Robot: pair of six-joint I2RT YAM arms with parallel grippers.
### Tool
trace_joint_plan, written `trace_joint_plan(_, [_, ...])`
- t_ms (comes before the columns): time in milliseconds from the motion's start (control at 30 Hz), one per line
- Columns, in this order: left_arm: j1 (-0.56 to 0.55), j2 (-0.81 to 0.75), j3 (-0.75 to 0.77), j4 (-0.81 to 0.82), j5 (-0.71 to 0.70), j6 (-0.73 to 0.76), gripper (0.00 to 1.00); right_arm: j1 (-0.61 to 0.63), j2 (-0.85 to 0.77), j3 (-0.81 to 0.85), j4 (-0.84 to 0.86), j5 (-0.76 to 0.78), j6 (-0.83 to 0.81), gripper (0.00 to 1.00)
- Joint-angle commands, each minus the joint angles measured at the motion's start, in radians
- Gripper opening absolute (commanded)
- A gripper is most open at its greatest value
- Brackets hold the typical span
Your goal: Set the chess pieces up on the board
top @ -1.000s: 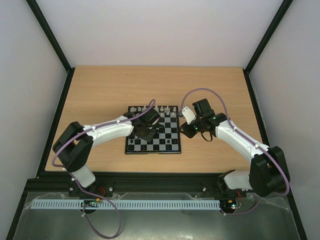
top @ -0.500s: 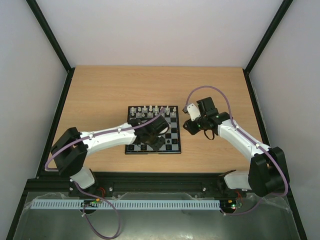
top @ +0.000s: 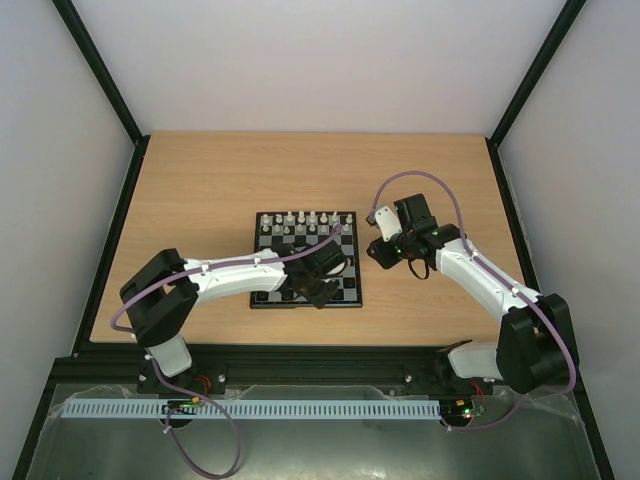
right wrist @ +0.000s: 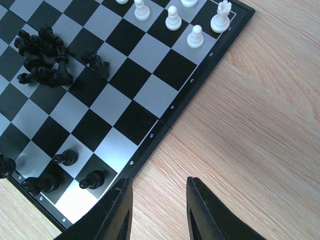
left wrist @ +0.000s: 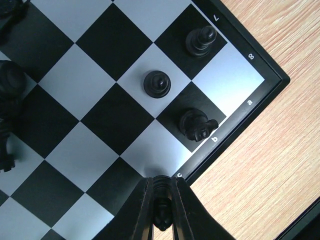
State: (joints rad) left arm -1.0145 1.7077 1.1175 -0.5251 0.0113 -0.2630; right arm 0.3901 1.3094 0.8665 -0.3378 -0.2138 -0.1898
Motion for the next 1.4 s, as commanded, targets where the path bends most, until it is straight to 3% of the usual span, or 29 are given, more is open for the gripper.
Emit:
trace_joint_plan(0, [-0.010,0.032,0.045,0.013,-0.016,-0.006,0.07,-0.005,0.011,-0.005,-0.006,0.003,0.005,0.32])
trace_joint_plan(700, [-0.010,0.087,0.067,0.015,-0.053,0.001,0.09,-0.005,0.020,-0.006,-0.011,-0.003,-0.007,0.32])
trace_joint_plan(1133, [-0.010,0.050,0.076,-0.002,-0.064,-0.008,0.24,-0.005,0.020,-0.006,-0.012,-0.007,-0.007,0.32])
trace_joint_plan(1367, [0.025,-0.088,0.070,-0.012,-0.118,-0.001,0.33,-0.005,0.011,0.004,-0.025,-0.023,-0.026,0.32])
